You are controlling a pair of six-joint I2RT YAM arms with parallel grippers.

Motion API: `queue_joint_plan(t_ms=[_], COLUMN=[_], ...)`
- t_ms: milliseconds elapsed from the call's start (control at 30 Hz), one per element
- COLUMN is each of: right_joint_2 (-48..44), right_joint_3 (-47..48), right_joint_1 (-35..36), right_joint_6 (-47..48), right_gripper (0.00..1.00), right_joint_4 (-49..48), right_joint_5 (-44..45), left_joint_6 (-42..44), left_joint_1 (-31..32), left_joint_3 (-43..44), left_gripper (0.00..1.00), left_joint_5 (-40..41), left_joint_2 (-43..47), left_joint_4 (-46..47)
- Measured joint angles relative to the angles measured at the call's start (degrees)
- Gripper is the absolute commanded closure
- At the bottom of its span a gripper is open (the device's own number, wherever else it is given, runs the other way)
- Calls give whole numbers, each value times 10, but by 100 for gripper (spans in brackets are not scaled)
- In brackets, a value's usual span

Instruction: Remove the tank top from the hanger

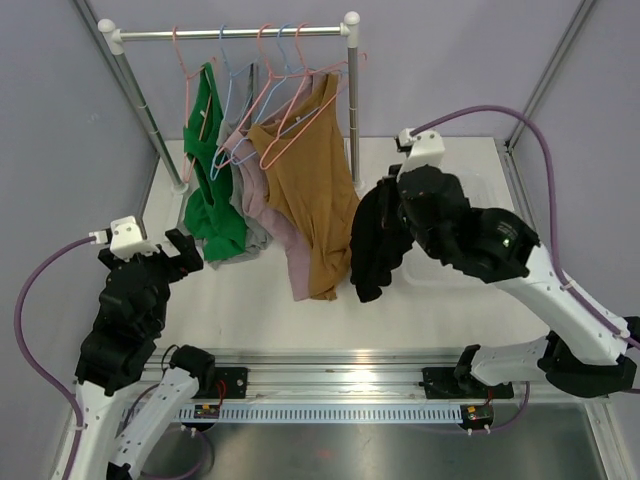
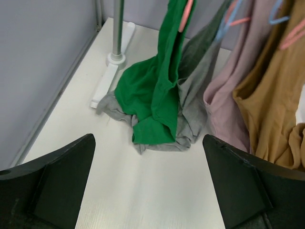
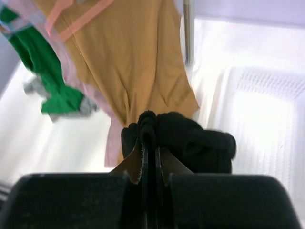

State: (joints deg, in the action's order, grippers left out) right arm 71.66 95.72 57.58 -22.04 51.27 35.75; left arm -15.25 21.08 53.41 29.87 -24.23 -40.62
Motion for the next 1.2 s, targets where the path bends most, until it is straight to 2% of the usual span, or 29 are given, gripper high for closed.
queue_joint_plan(t_ms=[300,467,667,900,1067,1200], right_joint_2=[89,93,81,83,114,164], right_joint_3=[300,337,270,88,-18,-56], right_joint_1=[0,-58,-209,-373,-440,-461], right_joint_6=[115,148,143,114,93,78], right_gripper=[100,100,100,100,100,98], right_joint_4=[87,98,102,56,5,-31], right_joint_5=[119,159,121,-9,-94,-145], left_joint_6=[1,0,-13,-15,-15,-11], left_joint_1=[-63,-85,-120,-125,-125,-125], left_joint_3=[-14,-14,-14,-16,-17,-18], left_gripper=[1,1,1,1,1,1], left_joint_5=[-26,-35,-44,-57,-68,-110], left_joint_2=[0,-7,-14,-11,-9,-15], left_joint_4=[15,18,18,18,22,30])
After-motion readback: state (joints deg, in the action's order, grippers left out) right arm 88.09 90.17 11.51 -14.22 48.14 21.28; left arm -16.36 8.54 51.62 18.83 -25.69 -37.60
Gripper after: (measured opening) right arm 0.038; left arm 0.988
